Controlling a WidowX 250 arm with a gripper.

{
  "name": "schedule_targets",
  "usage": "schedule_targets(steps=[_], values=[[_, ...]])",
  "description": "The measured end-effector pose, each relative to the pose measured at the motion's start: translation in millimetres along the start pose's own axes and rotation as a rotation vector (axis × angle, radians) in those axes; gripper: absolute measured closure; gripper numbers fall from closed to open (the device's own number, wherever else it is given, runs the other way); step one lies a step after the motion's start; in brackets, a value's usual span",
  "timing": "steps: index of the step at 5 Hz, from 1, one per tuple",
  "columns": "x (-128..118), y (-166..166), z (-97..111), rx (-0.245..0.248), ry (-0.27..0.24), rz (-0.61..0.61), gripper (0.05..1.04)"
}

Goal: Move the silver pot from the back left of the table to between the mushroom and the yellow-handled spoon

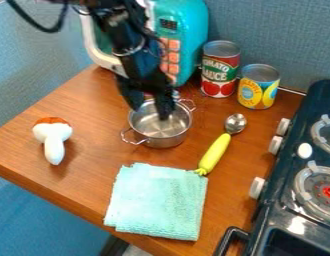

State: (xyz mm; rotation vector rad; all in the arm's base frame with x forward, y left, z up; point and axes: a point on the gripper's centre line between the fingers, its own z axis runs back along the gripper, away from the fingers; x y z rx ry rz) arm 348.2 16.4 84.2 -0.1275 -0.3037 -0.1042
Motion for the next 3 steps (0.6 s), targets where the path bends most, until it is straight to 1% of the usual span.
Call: schedule_targets(steps=[1, 2, 3], values=[[-13, 37, 8, 0.118, 0.044, 0.065, 0.083], [-18, 77, 17, 0.260, 0.096, 0.101, 0.083], [-24, 85, 18, 0.284, 0.131, 0.073, 0.083]])
